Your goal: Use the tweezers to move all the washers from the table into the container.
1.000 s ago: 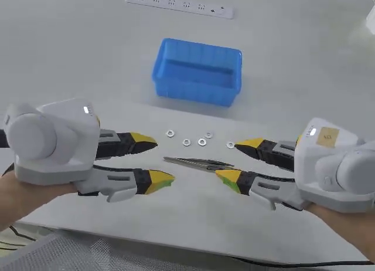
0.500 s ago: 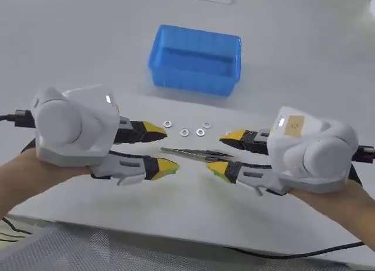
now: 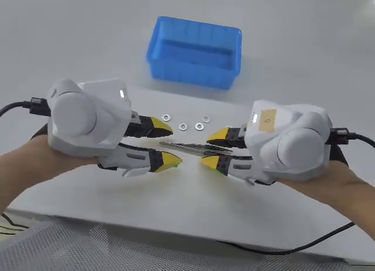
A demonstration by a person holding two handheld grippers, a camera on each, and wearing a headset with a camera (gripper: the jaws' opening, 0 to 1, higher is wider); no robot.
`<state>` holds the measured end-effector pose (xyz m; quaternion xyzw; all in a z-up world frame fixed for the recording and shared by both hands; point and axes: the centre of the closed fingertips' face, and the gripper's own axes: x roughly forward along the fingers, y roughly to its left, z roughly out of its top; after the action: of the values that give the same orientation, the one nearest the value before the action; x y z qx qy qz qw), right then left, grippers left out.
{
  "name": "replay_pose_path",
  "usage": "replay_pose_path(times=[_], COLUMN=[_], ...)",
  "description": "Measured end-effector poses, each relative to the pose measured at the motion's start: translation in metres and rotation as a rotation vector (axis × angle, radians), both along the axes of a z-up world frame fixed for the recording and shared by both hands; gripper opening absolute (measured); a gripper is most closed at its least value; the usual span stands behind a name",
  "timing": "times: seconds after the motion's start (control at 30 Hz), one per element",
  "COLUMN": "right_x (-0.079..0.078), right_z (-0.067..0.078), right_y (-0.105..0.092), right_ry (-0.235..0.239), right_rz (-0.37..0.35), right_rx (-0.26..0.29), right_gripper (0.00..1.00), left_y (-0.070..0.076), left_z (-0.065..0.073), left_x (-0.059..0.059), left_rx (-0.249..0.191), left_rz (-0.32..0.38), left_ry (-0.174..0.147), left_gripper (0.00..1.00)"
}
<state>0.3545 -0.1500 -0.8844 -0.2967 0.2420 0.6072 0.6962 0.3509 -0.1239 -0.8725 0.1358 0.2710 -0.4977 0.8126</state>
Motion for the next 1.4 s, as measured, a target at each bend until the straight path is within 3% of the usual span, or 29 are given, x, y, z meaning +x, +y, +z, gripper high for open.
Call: replay_pose_path(times=[0.3, 0.33, 0.37, 0.73, 0.97, 1.23, 1.4], right_x=[0.002, 0.002, 0.002, 0.003, 0.002, -0.004, -0.004], right_z=[-0.002, -0.002, -0.002, -0.003, -0.003, -0.003, 0.001], right_y=[-0.001, -0.001, -0.001, 0.001, 0.001, -0.004, -0.004], right_ry=[-0.004, -0.002, 0.001, 0.009, 0.002, 0.022, 0.019], right_rz=[0.017, 0.016, 0.015, 0.025, 0.011, -0.008, -0.016], right_rx=[-0.019, -0.019, -0.020, -0.021, 0.002, 0.043, 0.074], right_gripper=[0.17, 0.17, 0.17, 0.09, 0.08, 0.08, 0.07], left_y=[-0.004, -0.008, -0.006, -0.002, 0.004, 0.006, 0.009], left_z=[-0.010, -0.007, -0.010, -0.010, -0.009, -0.008, -0.006], left_x=[0.001, 0.003, 0.002, 0.004, 0.007, 0.006, 0.004], left_rx=[0.028, 0.009, 0.018, 0.032, 0.067, 0.072, 0.072], left_rz=[-0.037, -0.057, -0.044, -0.042, -0.042, -0.032, -0.046], left_ry=[0.005, -0.021, -0.001, -0.011, -0.022, -0.007, 0.005], left_gripper=[0.30, 0.30, 0.30, 0.29, 0.23, 0.15, 0.16])
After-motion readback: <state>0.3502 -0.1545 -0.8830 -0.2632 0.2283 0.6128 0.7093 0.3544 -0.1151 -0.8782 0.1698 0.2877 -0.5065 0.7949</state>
